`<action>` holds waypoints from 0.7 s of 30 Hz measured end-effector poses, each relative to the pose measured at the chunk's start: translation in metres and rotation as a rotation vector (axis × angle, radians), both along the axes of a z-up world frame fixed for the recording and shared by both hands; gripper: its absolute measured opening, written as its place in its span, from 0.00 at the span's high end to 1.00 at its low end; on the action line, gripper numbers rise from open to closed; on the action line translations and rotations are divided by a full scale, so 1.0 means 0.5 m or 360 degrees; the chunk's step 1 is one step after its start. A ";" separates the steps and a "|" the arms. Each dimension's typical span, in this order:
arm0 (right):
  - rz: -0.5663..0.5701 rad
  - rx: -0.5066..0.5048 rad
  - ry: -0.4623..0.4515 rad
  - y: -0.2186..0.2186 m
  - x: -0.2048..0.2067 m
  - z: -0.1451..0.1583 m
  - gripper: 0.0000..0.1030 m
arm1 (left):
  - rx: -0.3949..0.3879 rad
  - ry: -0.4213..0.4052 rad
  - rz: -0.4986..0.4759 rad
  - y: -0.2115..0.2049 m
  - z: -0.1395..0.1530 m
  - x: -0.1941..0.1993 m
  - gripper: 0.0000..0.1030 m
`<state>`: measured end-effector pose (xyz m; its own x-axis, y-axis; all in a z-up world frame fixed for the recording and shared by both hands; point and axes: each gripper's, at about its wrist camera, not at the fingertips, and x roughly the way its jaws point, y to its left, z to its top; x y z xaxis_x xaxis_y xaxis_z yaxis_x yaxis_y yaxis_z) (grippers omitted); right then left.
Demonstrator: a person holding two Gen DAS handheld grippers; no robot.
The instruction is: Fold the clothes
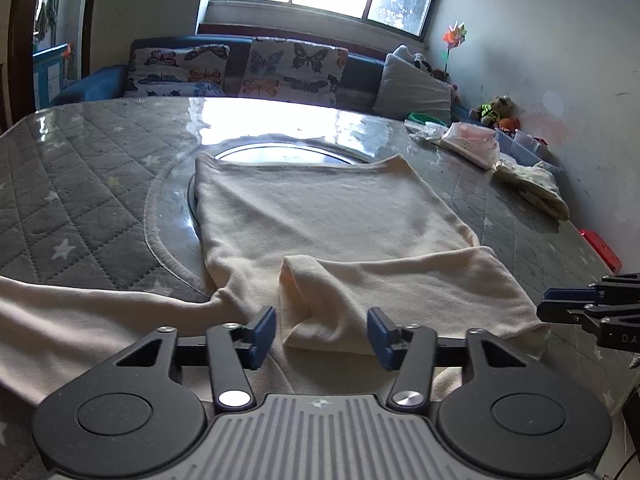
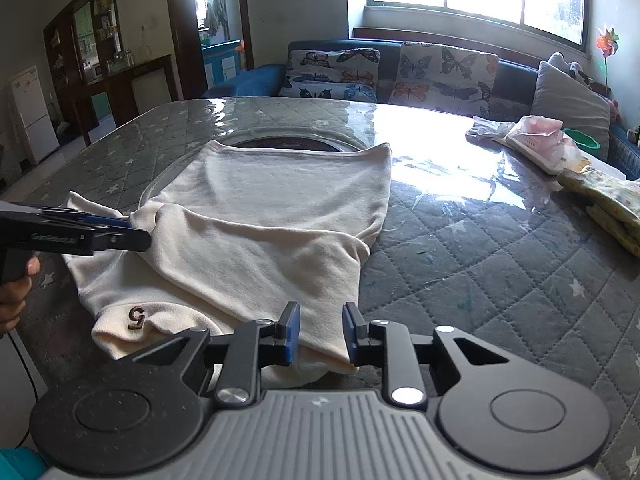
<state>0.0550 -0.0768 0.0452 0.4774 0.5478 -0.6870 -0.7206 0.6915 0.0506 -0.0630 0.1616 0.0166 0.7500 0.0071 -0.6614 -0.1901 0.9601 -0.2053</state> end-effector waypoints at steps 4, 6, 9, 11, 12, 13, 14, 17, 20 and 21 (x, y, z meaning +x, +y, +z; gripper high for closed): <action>0.0021 -0.0011 -0.0014 0.008 0.007 -0.006 0.69 | 0.0025 0.0007 -0.0010 -0.007 -0.006 -0.001 0.76; 0.0029 -0.0011 -0.0015 0.012 0.009 -0.008 0.69 | 0.0016 -0.0003 -0.0013 -0.008 -0.003 -0.006 0.84; 0.0028 -0.0007 -0.0019 0.021 0.016 -0.012 0.68 | 0.0021 -0.0029 -0.0018 -0.014 0.009 -0.017 0.92; 0.0022 -0.0010 -0.0013 0.026 0.024 -0.020 0.65 | 0.0043 -0.0037 -0.0021 -0.020 0.015 -0.023 0.93; 0.0020 -0.0013 -0.0009 0.028 0.029 -0.025 0.65 | 0.0051 -0.0037 -0.0021 -0.021 0.017 -0.026 0.93; 0.0015 -0.0032 -0.0007 0.030 0.033 -0.031 0.65 | 0.0055 -0.0031 -0.0016 -0.021 0.018 -0.027 0.93; 0.0007 -0.0050 -0.0004 0.030 0.037 -0.036 0.64 | 0.0065 -0.0016 -0.0002 -0.020 0.017 -0.028 0.93; -0.0022 -0.0052 0.0006 0.021 0.046 -0.037 0.58 | 0.0059 0.0013 0.0032 -0.010 0.014 -0.036 0.93; -0.0027 -0.0033 -0.0042 0.023 0.049 -0.020 0.58 | 0.0032 0.0017 0.0050 0.000 0.018 -0.045 0.92; -0.0028 -0.0028 -0.0061 0.024 0.050 -0.014 0.58 | 0.0028 0.0004 0.0049 -0.001 0.023 -0.046 0.91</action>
<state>0.0800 -0.0648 0.0382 0.5129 0.5272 -0.6775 -0.7094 0.7047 0.0113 -0.0859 0.1612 0.0284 0.7478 0.0416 -0.6626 -0.2198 0.9573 -0.1880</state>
